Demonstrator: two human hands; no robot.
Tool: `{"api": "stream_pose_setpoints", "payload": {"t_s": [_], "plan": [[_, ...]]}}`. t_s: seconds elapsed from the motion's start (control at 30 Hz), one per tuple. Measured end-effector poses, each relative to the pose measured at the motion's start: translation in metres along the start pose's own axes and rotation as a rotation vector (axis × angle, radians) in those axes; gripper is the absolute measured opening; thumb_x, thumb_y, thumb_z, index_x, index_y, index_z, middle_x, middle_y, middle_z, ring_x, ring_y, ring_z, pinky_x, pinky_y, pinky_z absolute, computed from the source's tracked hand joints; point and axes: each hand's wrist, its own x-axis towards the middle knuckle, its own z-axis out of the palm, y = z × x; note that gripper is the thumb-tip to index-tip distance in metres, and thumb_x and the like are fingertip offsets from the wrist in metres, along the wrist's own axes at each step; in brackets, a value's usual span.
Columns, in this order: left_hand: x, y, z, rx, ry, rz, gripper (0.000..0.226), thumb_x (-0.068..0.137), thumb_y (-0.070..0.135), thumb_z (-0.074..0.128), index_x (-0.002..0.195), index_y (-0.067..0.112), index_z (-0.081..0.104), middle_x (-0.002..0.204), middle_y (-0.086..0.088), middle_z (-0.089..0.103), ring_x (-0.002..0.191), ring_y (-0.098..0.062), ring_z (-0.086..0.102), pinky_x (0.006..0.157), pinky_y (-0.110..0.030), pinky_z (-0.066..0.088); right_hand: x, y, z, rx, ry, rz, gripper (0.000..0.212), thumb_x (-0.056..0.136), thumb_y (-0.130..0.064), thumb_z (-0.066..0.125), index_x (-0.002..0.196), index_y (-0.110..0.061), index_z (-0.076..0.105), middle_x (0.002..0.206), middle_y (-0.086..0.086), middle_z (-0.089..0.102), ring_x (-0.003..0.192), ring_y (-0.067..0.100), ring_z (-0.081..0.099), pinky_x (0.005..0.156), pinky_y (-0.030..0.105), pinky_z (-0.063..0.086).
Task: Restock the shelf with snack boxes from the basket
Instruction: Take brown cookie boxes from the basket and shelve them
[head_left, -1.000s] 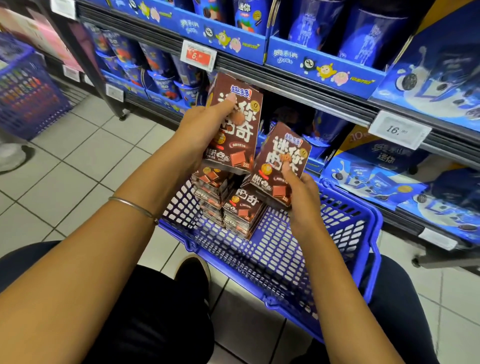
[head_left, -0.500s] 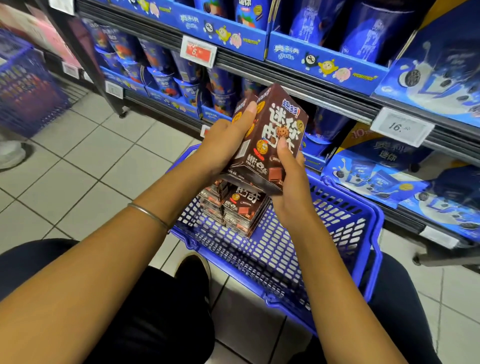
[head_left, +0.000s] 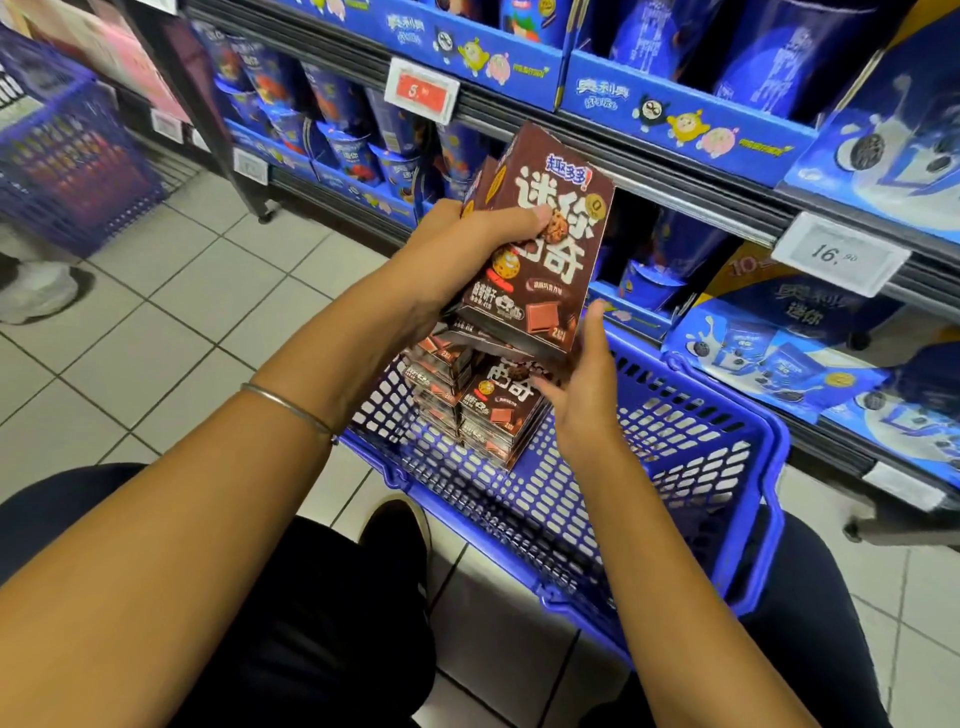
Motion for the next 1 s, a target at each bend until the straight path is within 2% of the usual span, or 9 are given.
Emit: {"api": "stream_pose_setpoints", "payload": {"t_s": [0.1,0.2,0.3,0.4,0.6,0.7,0.77,0.87,1.0], "plan": [[0.0,0.0,-0.002,-0.017,0.019,0.009,0.073,0.088,0.039,0.086,0.144,0.005,0.054,0.113,-0.012,0.081,0.086,-0.027,0.083,0.068,-0.032,0.064,0.016,0.04,-0.004,-0.207,0.139,0.203,0.044,0.097,-0.053,0.059,0.12,-0.016,0.059,0.12,0.011,0.066,0.11,0.029,0.065,0.097,0.05,0.053],[-0.001,-0.002,-0.004,-0.015,0.034,-0.007,0.075,0.087,0.041,0.086,0.145,0.005,0.054,0.113,-0.013,0.081,0.083,-0.027,0.083,0.066,-0.033,0.064,0.031,0.073,0.001,-0.356,0.206,0.261,0.062,0.085,-0.056,0.072,0.123,-0.012,0.053,0.122,0.012,0.062,0.108,0.032,0.062,0.097,0.054,0.053],[0.0,-0.002,-0.005,-0.016,0.023,-0.019,0.08,0.086,0.043,0.086,0.148,0.005,0.051,0.116,-0.014,0.08,0.086,-0.031,0.083,0.069,-0.038,0.065,0.046,0.083,0.01,-0.541,0.249,0.225,0.099,0.073,-0.062,0.08,0.142,-0.007,0.034,0.136,0.018,0.051,0.114,0.035,0.056,0.098,0.049,0.053],[-0.001,-0.002,-0.005,-0.031,-0.004,-0.019,0.083,0.086,0.044,0.086,0.149,0.006,0.049,0.117,-0.015,0.079,0.088,-0.034,0.082,0.071,-0.041,0.066,0.057,0.096,0.005,-0.598,0.267,0.275,0.108,0.071,-0.057,0.085,0.144,-0.008,0.023,0.145,0.023,0.041,0.124,0.041,0.052,0.102,0.046,0.049],[0.002,-0.002,-0.001,-0.013,0.004,-0.017,0.078,0.087,0.043,0.086,0.147,0.006,0.051,0.113,-0.013,0.081,0.085,-0.031,0.083,0.07,-0.039,0.066,0.041,0.118,-0.027,-0.421,0.156,0.391,0.086,0.087,-0.045,0.076,0.151,-0.008,0.032,0.15,0.016,0.047,0.133,0.037,0.049,0.107,0.053,0.048],[0.002,-0.002,-0.002,0.013,0.022,-0.018,0.082,0.086,0.047,0.086,0.148,0.006,0.05,0.111,-0.012,0.082,0.084,-0.029,0.083,0.068,-0.037,0.066,0.033,0.113,-0.034,-0.344,0.207,0.343,0.041,0.09,-0.029,0.077,0.115,-0.009,0.051,0.131,0.013,0.062,0.108,0.027,0.061,0.097,0.047,0.051],[0.003,0.0,-0.004,0.005,0.041,-0.012,0.085,0.086,0.05,0.086,0.149,0.006,0.05,0.112,-0.012,0.082,0.084,-0.03,0.083,0.067,-0.037,0.066,0.023,0.103,-0.038,-0.274,0.169,0.307,0.026,0.091,-0.028,0.075,0.105,-0.015,0.057,0.123,0.01,0.067,0.103,0.023,0.064,0.084,0.04,0.049],[0.007,0.004,-0.009,-0.035,0.077,0.006,0.088,0.087,0.053,0.084,0.152,0.006,0.047,0.114,-0.012,0.081,0.088,-0.031,0.083,0.07,-0.04,0.067,0.005,0.076,-0.038,-0.186,0.089,0.241,0.038,0.091,-0.031,0.075,0.122,-0.017,0.06,0.118,0.003,0.069,0.112,0.022,0.066,0.082,0.034,0.054],[0.012,0.001,-0.014,-0.031,0.152,0.039,0.092,0.086,0.058,0.084,0.152,0.007,0.046,0.118,-0.011,0.08,0.089,-0.029,0.083,0.074,-0.04,0.067,-0.008,0.025,-0.036,-0.011,0.007,0.086,0.028,0.091,-0.032,0.073,0.116,-0.024,0.064,0.107,-0.006,0.071,0.1,0.013,0.067,0.075,0.032,0.055]]}}
